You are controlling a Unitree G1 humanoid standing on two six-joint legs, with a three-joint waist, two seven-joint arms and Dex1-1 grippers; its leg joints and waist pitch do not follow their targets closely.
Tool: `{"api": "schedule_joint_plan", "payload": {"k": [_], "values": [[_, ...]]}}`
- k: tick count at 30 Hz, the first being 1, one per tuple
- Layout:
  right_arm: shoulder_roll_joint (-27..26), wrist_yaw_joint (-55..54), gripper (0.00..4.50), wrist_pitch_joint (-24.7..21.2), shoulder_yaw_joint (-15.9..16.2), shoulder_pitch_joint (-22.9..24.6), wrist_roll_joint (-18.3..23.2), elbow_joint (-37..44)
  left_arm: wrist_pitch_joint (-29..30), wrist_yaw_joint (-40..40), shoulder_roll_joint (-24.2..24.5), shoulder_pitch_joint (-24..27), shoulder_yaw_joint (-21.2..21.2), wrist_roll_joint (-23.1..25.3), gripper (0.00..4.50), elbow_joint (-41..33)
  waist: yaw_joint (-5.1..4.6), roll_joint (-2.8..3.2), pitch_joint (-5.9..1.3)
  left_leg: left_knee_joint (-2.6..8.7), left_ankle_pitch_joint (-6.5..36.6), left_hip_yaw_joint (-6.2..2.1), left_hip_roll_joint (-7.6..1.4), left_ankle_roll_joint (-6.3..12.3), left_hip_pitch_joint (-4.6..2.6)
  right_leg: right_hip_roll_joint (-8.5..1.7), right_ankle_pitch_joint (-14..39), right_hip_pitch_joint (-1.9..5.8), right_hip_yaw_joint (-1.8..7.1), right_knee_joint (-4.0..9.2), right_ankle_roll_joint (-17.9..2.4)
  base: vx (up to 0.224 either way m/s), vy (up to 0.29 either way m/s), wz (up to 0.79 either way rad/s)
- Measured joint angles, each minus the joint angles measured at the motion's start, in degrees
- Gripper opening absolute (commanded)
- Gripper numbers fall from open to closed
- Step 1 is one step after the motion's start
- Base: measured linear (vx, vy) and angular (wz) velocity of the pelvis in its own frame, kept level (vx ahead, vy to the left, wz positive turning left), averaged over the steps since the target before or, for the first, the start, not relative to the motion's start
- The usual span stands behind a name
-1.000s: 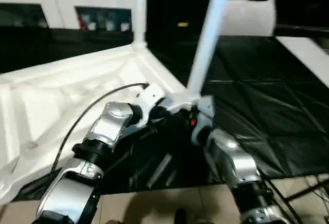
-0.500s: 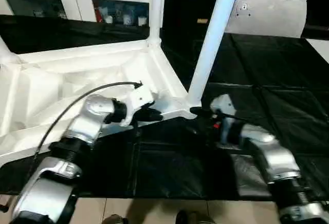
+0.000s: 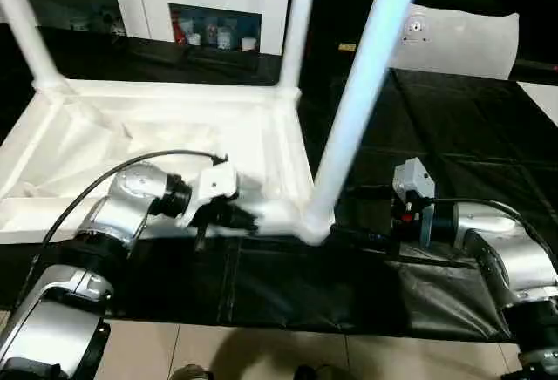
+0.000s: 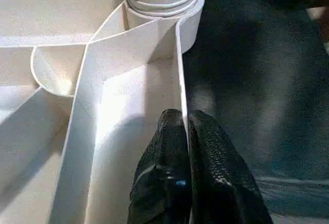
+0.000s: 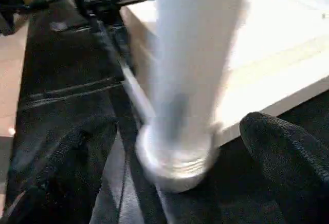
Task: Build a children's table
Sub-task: Rotate leg to tighten
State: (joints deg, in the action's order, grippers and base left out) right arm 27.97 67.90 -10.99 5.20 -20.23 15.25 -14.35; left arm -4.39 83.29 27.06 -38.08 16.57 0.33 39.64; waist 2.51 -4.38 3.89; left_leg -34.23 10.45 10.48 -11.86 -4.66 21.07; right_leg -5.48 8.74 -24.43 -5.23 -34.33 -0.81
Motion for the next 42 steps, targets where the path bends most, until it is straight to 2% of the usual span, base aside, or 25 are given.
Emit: {"api": "schedule_joint_plan", "payload": {"k": [2, 4, 5, 10, 11, 14, 15, 17, 21, 23, 25, 28, 29, 32, 35, 38, 40, 42], "values": [[-0.6, 0.7, 4.45, 0.3, 0.8, -0.2, 0.0, -0.6, -0.7, 1.3, 0.0, 0.0, 0.3, -0.2, 0.0, 0.0, 0.41, 0.01, 0.0, 0.0, 0.0, -0.03, -0.02, 0.0, -0.05, 0.02, 0.0, 0.1, 0.0, -0.02, 0.0, 0.0, 0.0, 0.0], [-1.1, 1.6, 4.27, 0.5, 1.8, -0.5, 0.0, -1.7, -1.1, 1.7, 0.0, 0.0, 0.9, -0.2, 0.0, 0.0, 0.72, 0.01, 0.0, 0.0, 0.0, -0.09, -0.02, 0.0, -0.09, 0.04, 0.0, 0.21, -0.02, -0.03, 0.0, 0.0, 0.0, 0.0], [-1.4, 2.3, 4.05, 0.5, 2.2, -0.8, 0.1, -2.3, -1.2, 1.9, 0.0, 0.0, 1.1, -0.2, 0.0, 0.0, 0.84, 0.01, 0.0, 0.0, 0.0, -0.11, -0.02, 0.0, -0.11, 0.05, 0.0, 0.27, -0.03, -0.03, 0.0, 0.0, 0.0, 0.0], [-1.9, 4.5, 3.75, 0.5, 3.2, -2.5, 0.2, -4.2, -1.8, 2.5, 0.0, 0.0, 1.3, -0.2, 0.0, 0.0, 0.94, -0.04, -0.03, 0.0, 0.0, -0.17, -0.02, -0.01, -0.17, 0.06, 0.0, 0.42, -0.06, -0.03, 0.0, 0.0, 0.0, 0.0], [-2.0, 5.1, 3.54, 0.6, 3.4, -2.6, 0.2, -4.5, -1.9, 2.5, 0.0, 0.0, 1.3, -0.2, 0.0, 0.0, 0.99, -0.04, -0.03, 0.0, 0.0, -0.22, -0.02, -0.01, -0.17, 0.06, 0.0, 0.43, -0.09, -0.03, 0.0, 0.0, 0.0, 0.0], [-2.2, 6.0, 3.34, 0.6, 3.9, -3.0, 0.3, -6.3, -1.9, 2.7, 0.0, -0.1, 1.3, -0.2, 0.0, 0.0, 0.98, -0.04, -0.03, 0.0, 0.0, -0.24, -0.03, -0.01, -0.16, 0.07, 0.0, 0.43, -0.11, -0.05, -0.1, 0.0, 0.0, 0.0], [-2.2, 6.3, 3.14, 0.6, 3.9, -3.0, 0.3, -6.6, -1.9, 2.7, 0.0, -0.1, 1.3, -0.2, 0.0, 0.0, 0.99, -0.04, -0.03, 0.0, 0.0, -0.25, -0.03, -0.01, -0.16, 0.08, 0.0, 0.43, -0.11, -0.05, -0.1, 0.0, 0.0, 0.0], [-2.3, 6.7, 3.09, 0.6, 3.9, -3.2, 0.5, -6.9, -2.0, 2.7, 0.1, -0.1, 1.4, -0.2, 0.0, 0.0, 0.98, -0.04, -0.03, 0.0, 0.0, -0.26, -0.04, -0.01, -0.16, 0.08, 0.0, 0.43, -0.13, -0.05, -0.1, 0.0, 0.0, 0.0], [-2.4, 7.7, 2.7, 0.6, 3.9, -4.3, 0.6, -7.7, -2.1, 2.9, 0.3, -0.1, 1.6, -0.1, 0.0, 0.0, 1.0, -0.05, -0.03, 0.0, 0.0, -0.28, -0.05, -0.04, -0.17, 0.1, -0.1, 0.45, -0.15, -0.08, -0.1, 0.0, 0.0, 0.0], [-2.4, 8.1, 2.64, 0.6, 4.0, -4.4, 0.7, -8.1, -2.2, 3.3, 0.4, -0.1, 1.8, -0.1, 0.0, 0.0, 1.12, -0.05, -0.04, 0.0, 0.0, -0.3, -0.05, -0.04, -0.17, 0.09, -0.2, 0.46, -0.17, -0.07, -0.3, 0.0, 0.0, 0.0], [-2.5, 8.3, 2.37, 0.6, 4.1, -4.4, 0.7, -8.4, -2.4, 3.3, 0.4, -0.1, 1.8, -0.1, 0.0, 0.1, 1.14, -0.04, -0.03, -0.02, 0.0, -0.3, -0.05, -0.06, -0.16, 0.09, -0.2, 0.47, -0.17, -0.07, -0.3, 0.0, 0.0, 0.0], [-2.5, 8.3, 2.22, 0.6, 4.1, -4.4, 0.8, -8.4, -2.4, 3.3, 0.4, -0.3, 1.8, -0.1, 0.0, 0.5, 1.13, -0.04, -0.03, -0.02, -0.1, -0.32, -0.05, -0.09, -0.18, 0.1, -0.2, 0.48, -0.17, -0.08, -0.3, 0.0, 0.0, 0.0], [-2.5, 8.3, 2.02, 0.5, 4.1, -4.3, 0.8, -8.4, -2.3, 3.3, 0.3, -0.3, 1.8, -0.1, 0.0, 0.6, 1.15, -0.04, -0.04, -0.02, -0.1, -0.33, -0.05, -0.1, -0.18, 0.1, -0.2, 0.49, -0.18, -0.08, -0.3, 0.0, 0.0, 0.0], [-2.6, 8.0, 1.96, 0.0, 3.7, -3.4, 1.0, -7.5, -2.1, 3.0, 0.1, -0.3, 1.6, -0.1, 0.0, 0.7, 1.31, -0.03, -0.05, -0.01, -0.1, -0.36, -0.05, -0.11, -0.21, 0.09, -0.2, 0.55, -0.19, -0.07, -0.3, 0.0, 0.0, 0.0], [-3.8, 6.0, 1.94, -1.4, 2.8, -1.6, 1.3, -5.8, -1.0, 2.3, -0.6, -0.4, 1.3, -0.2, 0.0, 0.8, 1.53, 0.0, -0.08, -0.01, -0.1, -0.38, -0.04, -0.11, -0.24, 0.1, -0.2, 0.6, -0.19, -0.07, -0.3, 0.0, 0.0, 0.0], [-5.5, 2.1, 1.94, -2.3, 1.9, 0.0, 1.3, -4.4, 1.5, 0.3, -1.2, -0.5, 1.0, -0.1, 0.0, 1.5, 1.43, 0.0, -0.09, 0.01, -0.1, -0.39, -0.04, -0.15, -0.74, 0.1, 0.0, 1.0, -0.19, -0.05, 0.1, 0.0, 0.0, 0.0], [-8.0, -4.3, 1.93, -2.7, 0.9, 0.3, 0.0, -4.3, 4.7, -3.8, -2.2, -0.6, -0.5, 0.4, 0.0, 1.9, 0.87, 0.0, -0.09, 0.0, -0.1, -0.45, 0.0, -0.16, -1.11, 0.1, 0.1, 1.29, -0.21, -0.01, 0.1, -0.027, -0.001, -0.01], [-11.5, -12.9, 1.93, -4.0, -0.8, 0.1, -1.7, -4.4, 8.3, -9.1, -3.7, -0.8, -1.8, 1.1, 0.0, 2.0, 0.15, 0.05, -0.1, 0.01, -0.1, -0.63, -0.01, -0.16, -1.05, 0.09, 0.1, 1.38, -0.57, 0.53, 0.1, -0.064, 0.003, -0.03]]}}
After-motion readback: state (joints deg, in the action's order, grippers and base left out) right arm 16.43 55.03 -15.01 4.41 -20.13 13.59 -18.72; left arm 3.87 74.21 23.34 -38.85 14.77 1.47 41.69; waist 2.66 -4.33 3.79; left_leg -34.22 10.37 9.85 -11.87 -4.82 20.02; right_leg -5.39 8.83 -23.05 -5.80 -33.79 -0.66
